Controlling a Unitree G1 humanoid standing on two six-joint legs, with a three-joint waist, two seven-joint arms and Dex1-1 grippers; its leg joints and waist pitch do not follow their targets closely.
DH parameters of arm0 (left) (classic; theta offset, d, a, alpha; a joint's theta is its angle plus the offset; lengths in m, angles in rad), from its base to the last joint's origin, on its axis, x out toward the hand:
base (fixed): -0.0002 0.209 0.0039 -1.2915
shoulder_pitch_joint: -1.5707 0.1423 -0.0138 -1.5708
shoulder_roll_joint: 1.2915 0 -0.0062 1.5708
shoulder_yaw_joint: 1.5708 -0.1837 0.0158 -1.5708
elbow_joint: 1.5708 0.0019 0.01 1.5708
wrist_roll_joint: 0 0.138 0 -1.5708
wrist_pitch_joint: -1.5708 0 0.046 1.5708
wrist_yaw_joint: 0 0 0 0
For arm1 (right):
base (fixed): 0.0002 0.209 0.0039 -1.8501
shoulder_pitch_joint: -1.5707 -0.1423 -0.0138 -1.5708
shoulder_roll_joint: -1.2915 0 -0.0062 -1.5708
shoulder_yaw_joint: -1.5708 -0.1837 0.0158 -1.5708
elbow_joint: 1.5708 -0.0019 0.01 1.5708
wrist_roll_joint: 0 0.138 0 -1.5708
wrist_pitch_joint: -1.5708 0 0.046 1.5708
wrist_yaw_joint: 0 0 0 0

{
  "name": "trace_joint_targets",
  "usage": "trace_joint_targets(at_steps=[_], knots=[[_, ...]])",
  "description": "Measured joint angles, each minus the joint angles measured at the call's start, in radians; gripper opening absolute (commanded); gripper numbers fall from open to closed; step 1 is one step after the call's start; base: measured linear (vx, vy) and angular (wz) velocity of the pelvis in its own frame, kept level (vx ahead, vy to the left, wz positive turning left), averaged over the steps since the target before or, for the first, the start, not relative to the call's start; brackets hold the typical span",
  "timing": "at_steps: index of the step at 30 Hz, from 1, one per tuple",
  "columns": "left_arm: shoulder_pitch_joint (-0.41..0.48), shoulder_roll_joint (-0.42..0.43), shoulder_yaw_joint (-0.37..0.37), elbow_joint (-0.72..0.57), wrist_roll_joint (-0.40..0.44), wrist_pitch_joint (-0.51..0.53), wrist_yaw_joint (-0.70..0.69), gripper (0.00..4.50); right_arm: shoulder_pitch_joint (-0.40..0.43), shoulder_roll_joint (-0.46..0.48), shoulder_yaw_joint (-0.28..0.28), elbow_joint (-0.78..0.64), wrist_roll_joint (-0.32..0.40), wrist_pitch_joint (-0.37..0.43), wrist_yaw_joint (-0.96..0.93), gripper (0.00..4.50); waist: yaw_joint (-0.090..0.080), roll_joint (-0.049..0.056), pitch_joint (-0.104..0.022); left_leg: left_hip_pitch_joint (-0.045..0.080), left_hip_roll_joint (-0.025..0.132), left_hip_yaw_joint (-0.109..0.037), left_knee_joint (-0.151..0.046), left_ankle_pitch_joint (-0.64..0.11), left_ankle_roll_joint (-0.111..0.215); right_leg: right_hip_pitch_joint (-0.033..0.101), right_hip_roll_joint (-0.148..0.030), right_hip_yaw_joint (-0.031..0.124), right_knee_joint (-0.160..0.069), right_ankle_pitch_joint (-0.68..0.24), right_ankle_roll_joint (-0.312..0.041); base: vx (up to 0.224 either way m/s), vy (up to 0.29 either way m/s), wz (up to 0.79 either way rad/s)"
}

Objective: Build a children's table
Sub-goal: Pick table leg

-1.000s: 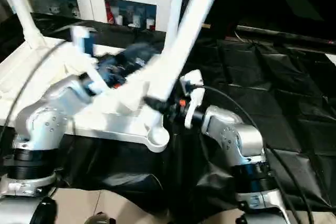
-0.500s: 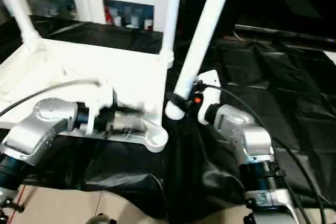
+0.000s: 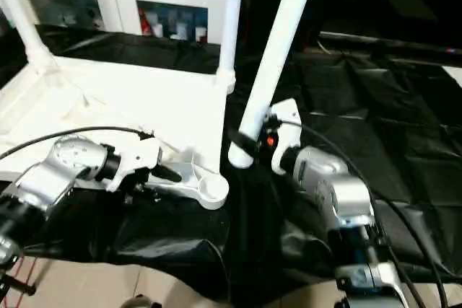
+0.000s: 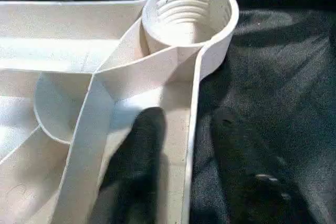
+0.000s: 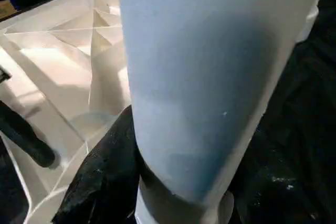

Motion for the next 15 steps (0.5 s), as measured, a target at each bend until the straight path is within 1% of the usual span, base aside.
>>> trace_joint_targets(at_steps=[1,3,4,5,6,8,9,10,13,15], knots=[[-0.002,-0.004,0.0,0.01,0.0,-0.004,-0.005,1.24,0.001,0.0,0.0,0.0,0.0,0.0,0.001,1.9,0.0,0.001,0.0,0.0,0.0,0.0,0.0,0.0,0.0,0.0,0.0,0.0,0.0,0.0,0.0,0.0,0.0,0.0],[-0.006,-0.012,0.0,0.026,0.001,-0.015,-0.01,1.24,0.002,-0.001,0.0,-0.003,0.0,0.0,0.001,1.9,0.0,0.003,0.0,0.0,0.0,0.0,0.0,0.0,0.0,0.0,0.0,0.0,0.0,0.0,0.0,0.0,0.0,0.0],[-0.007,-0.013,0.0,0.029,0.002,-0.017,-0.016,0.99,0.002,-0.001,0.0,-0.006,0.0,0.0,0.001,1.9,-0.001,0.003,0.0,0.0,0.0,0.0,0.0,0.0,0.0,0.0,0.0,0.0,0.001,0.0,0.0,0.0,0.0,0.0],[-0.01,-0.014,0.0,0.039,0.005,-0.024,-0.022,0.99,0.003,-0.001,0.0,-0.012,0.0,0.0,0.001,1.9,-0.001,0.004,-0.001,0.0,0.0,0.0,0.0,0.0,0.0,0.0,0.0,0.0,0.0,0.0,0.0,0.0,0.0,0.0],[-0.013,-0.014,0.0,0.049,0.007,-0.027,-0.028,0.83,0.004,-0.001,0.0,-0.018,0.0,0.0,0.0,1.9,-0.002,0.004,-0.001,0.0,0.0,0.0,0.0,0.0,0.0,0.0,0.0,0.0,0.0,0.0,0.0,0.0,0.0,0.0],[-0.016,-0.013,0.0,0.065,0.008,-0.032,-0.039,0.67,0.004,-0.001,0.0,-0.024,0.0,0.0,0.0,1.9,-0.001,0.005,-0.001,0.0,0.0,0.0,0.0,0.0,0.0,0.0,0.0,0.0,0.0,0.0,0.0,0.0,0.0,0.0],[-0.016,-0.014,0.0,0.068,0.008,-0.034,-0.044,0.67,0.004,0.0,0.0,-0.025,0.0,0.0,0.0,1.9,-0.001,0.005,-0.001,0.0,0.0,0.0,0.0,0.0,0.0,0.0,0.0,0.0,0.0,0.0,0.0,0.0,0.0,0.0],[-0.018,-0.014,0.001,0.072,0.008,-0.037,-0.045,0.42,0.004,0.0,0.0,-0.026,0.0,0.0,0.0,1.9,-0.001,0.005,-0.001,0.0,0.0,0.0,0.0,0.0,0.0,0.0,0.0,0.0,0.0,0.0,0.0,0.0,0.0,0.0],[-0.026,-0.014,0.003,0.088,0.009,-0.039,-0.05,0.3,0.004,0.0,0.0,-0.029,0.0,0.0,0.0,1.9,-0.001,0.005,-0.001,0.0,0.0,0.0,0.0,0.0,0.0,0.0,0.0,0.0,0.0,0.0,0.0,0.0,0.0,0.0],[-0.027,-0.014,0.004,0.092,0.009,-0.039,-0.055,0.09,0.004,0.0,0.001,-0.029,0.0,0.0,0.0,1.9,-0.001,0.005,-0.001,0.0,0.0,0.0,0.0,0.0,0.0,0.0,0.0,0.0,0.0,0.0,0.0,0.0,0.0,0.0]])
